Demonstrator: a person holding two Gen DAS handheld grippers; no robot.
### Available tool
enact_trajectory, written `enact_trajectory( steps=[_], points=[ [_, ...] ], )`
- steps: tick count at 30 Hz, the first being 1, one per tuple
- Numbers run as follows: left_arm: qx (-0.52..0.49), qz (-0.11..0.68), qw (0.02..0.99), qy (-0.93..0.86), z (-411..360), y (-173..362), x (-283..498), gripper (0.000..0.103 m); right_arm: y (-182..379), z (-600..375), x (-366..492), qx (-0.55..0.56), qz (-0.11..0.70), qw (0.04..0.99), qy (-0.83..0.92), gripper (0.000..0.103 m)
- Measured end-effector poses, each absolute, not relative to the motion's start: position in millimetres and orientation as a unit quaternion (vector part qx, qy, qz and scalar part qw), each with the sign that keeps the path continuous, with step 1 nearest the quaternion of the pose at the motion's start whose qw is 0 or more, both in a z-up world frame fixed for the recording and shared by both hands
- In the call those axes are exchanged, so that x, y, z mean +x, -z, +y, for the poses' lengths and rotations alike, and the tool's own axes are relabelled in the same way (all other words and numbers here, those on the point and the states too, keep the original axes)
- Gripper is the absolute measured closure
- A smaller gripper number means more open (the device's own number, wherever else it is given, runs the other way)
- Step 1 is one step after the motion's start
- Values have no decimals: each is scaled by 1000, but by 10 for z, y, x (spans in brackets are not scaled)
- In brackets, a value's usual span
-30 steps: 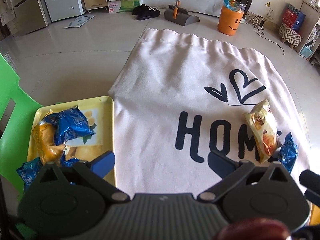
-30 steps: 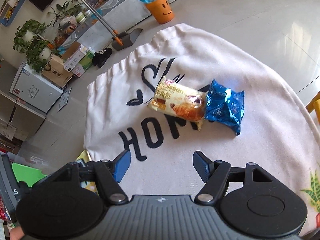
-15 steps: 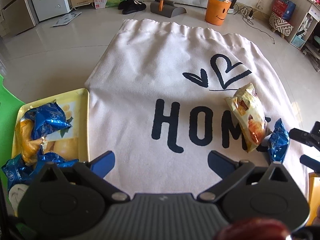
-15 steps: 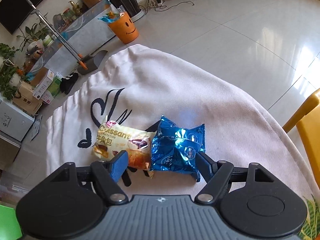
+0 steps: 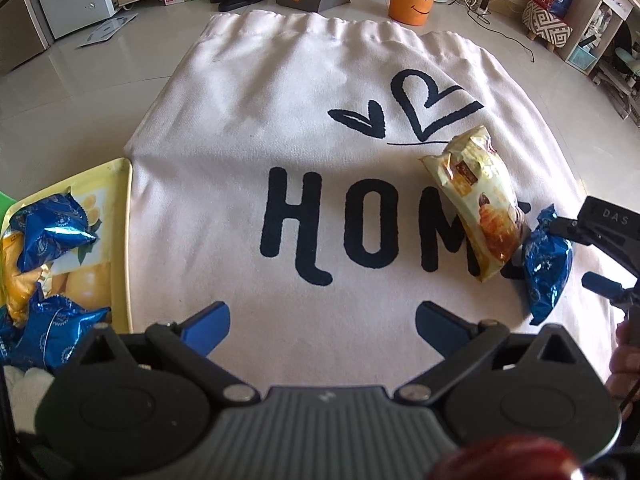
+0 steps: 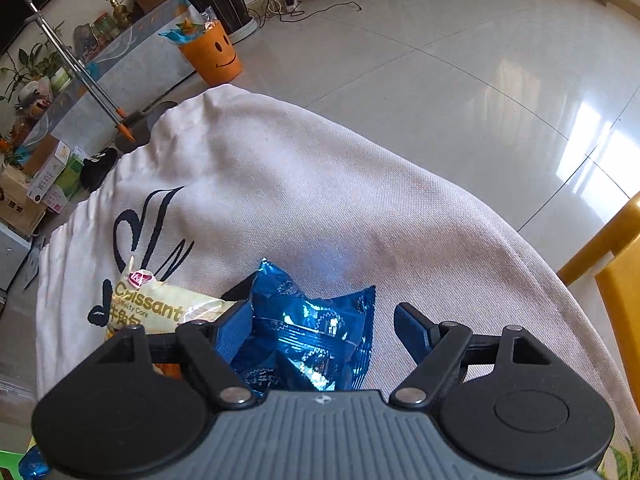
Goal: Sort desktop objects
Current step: 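Grasp the blue foil pack with the left gripper while the right approaches the croissant pack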
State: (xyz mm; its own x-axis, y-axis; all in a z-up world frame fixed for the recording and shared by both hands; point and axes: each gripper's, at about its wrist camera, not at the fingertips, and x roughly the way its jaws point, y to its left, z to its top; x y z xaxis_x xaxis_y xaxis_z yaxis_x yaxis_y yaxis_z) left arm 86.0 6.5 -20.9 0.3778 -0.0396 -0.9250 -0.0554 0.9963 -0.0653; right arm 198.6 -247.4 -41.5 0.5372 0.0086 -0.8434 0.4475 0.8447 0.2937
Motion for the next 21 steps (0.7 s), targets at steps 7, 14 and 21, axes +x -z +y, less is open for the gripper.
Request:
enact_trajectory(
  steps=[7, 14, 21],
  points=[
    [-40, 561, 827, 1, 27, 279, 877, 1, 295, -2561, 2006, 261, 439, 849, 138, 25],
    [-39, 565, 824, 10, -9, 324, 886, 1, 481, -2714, 2054, 256, 457, 829, 197, 25],
    [-42, 566, 823, 11, -5, 341, 909, 1, 556, -2452, 2082, 228, 513, 815, 145, 25]
  ],
)
